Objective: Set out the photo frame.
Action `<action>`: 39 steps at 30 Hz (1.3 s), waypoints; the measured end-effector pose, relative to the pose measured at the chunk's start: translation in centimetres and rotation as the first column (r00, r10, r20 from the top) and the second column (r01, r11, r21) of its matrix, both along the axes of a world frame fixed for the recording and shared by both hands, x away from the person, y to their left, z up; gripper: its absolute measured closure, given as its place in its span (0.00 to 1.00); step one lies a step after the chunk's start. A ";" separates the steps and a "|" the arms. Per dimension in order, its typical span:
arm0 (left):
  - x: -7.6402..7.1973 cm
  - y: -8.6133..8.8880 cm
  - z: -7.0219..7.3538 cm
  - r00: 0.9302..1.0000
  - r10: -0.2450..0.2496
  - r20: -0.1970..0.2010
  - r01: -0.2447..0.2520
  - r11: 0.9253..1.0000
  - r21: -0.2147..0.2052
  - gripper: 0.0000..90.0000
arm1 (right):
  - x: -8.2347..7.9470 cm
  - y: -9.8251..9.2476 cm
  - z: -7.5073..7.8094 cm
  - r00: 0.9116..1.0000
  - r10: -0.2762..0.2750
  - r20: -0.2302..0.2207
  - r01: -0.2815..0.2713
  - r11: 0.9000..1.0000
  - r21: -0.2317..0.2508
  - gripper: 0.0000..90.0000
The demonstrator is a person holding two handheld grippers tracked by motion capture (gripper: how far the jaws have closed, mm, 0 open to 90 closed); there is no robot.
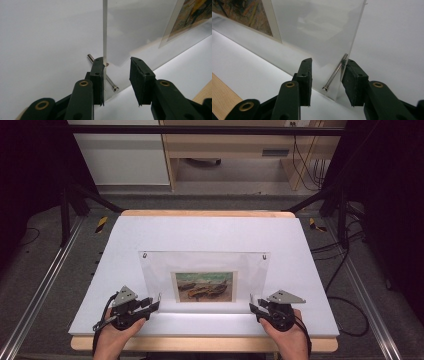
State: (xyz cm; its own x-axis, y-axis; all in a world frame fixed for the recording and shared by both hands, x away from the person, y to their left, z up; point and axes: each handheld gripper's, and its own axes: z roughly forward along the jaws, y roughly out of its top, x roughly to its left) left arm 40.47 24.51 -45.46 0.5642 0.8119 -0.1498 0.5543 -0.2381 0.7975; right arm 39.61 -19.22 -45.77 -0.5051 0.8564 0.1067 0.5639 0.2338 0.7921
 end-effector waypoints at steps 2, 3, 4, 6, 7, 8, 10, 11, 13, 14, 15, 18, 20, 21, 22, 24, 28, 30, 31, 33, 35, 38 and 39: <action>0.0 0.0 0.0 1.000 -0.001 0.001 0.001 1.000 0.000 0.71 | 0.0 0.0 0.0 1.000 -0.001 -0.002 0.001 1.000 0.001 0.68; 0.0 0.0 0.0 1.000 -0.001 0.001 0.001 1.000 0.000 0.71 | 0.0 0.0 0.0 1.000 -0.001 -0.002 0.001 1.000 0.001 0.68; 0.0 0.0 0.0 1.000 -0.001 0.001 0.001 1.000 0.001 0.71 | 0.0 0.0 0.0 1.000 -0.001 0.001 0.001 1.000 0.001 0.68; 0.0 0.0 0.0 1.000 -0.003 0.004 0.003 1.000 0.005 0.71 | 0.0 0.0 0.0 1.000 -0.001 0.001 0.001 1.000 0.000 0.68; 0.0 0.0 0.0 1.000 -0.003 0.004 0.003 1.000 0.006 0.71 | 0.0 0.0 0.0 1.000 -0.002 -0.002 0.002 1.000 0.001 0.67; 0.0 0.0 0.0 1.000 -0.003 0.004 0.003 1.000 0.006 0.70 | 0.0 0.0 0.0 1.000 -0.002 -0.002 0.002 1.000 0.001 0.67; 0.0 -0.1 0.0 1.000 -0.002 0.007 0.002 1.000 0.004 0.70 | 0.0 0.0 0.0 1.000 -0.002 0.001 0.002 1.000 0.002 0.67; 0.0 -0.1 0.0 1.000 -0.004 0.007 0.004 1.000 0.005 0.70 | 0.0 0.1 0.0 1.000 -0.003 0.000 0.003 1.000 0.003 0.66; 0.0 -0.1 0.0 1.000 0.002 0.014 -0.002 1.000 -0.003 0.64 | 0.1 0.1 0.0 1.000 -0.004 0.003 0.004 1.000 0.005 0.63; 0.0 -0.2 0.0 1.000 0.004 0.018 -0.004 1.000 -0.005 0.64 | 0.1 0.1 0.0 1.000 -0.004 0.003 0.004 1.000 0.005 0.63; 0.0 -0.2 0.0 1.000 0.004 0.019 -0.004 1.000 -0.006 0.61 | 0.0 0.2 0.0 1.000 -0.012 0.001 0.012 1.000 0.012 0.62; 0.1 -0.3 0.0 1.000 0.005 0.029 -0.005 1.000 -0.009 0.51 | 0.1 0.1 0.0 1.000 -0.015 0.017 0.014 1.000 0.010 0.55; 0.1 -0.3 0.1 0.999 0.007 0.042 -0.006 1.000 -0.016 0.47 | 0.1 0.1 0.1 0.999 -0.021 0.025 0.021 1.000 0.011 0.50; 0.1 -0.3 0.1 0.999 0.007 0.042 -0.006 1.000 -0.016 0.45 | 0.1 0.1 0.1 0.999 -0.021 0.025 0.021 1.000 0.011 0.50; 0.1 -0.4 0.1 0.999 0.007 0.045 -0.006 1.000 -0.022 0.45 | 0.1 0.1 0.1 0.999 -0.025 0.029 0.025 1.000 0.010 0.48; 0.1 -0.4 0.1 0.999 0.006 0.049 -0.004 1.000 -0.024 0.41 | 0.1 0.1 0.2 0.999 -0.033 0.035 0.032 0.999 0.012 0.44; 0.2 -0.6 0.1 0.999 0.012 0.046 -0.011 1.000 -0.019 0.29 | 0.2 0.1 0.3 0.997 -0.052 0.052 0.052 0.999 0.013 0.31; 0.3 -0.6 0.1 0.999 0.009 0.050 -0.007 1.000 -0.026 0.26 | 0.3 0.1 0.3 0.996 -0.055 0.065 0.054 0.998 0.015 0.26; 0.3 -0.6 0.1 0.999 0.009 0.050 -0.007 1.000 -0.026 0.25 | 0.3 0.1 0.4 0.996 -0.057 0.066 0.056 0.998 0.018 0.26; 0.3 -0.6 0.2 0.998 0.007 0.056 -0.005 1.000 -0.028 0.22 | 0.3 0.1 0.4 0.996 -0.056 0.070 0.055 0.998 0.017 0.22; 0.2 -0.7 0.2 0.998 0.007 0.068 -0.004 0.999 -0.033 0.19 | 0.4 0.1 0.4 0.995 -0.049 0.088 0.048 0.999 0.018 0.17; 0.1 -0.8 0.4 0.997 0.004 0.080 -0.001 0.999 -0.037 0.15 | 0.4 0.2 0.6 0.994 -0.046 0.102 0.044 0.999 0.025 0.15; 0.1 -0.8 0.4 0.996 0.001 0.088 0.002 0.999 -0.040 0.14 | 0.3 0.3 0.6 0.993 -0.046 0.105 0.044 0.999 0.027 0.15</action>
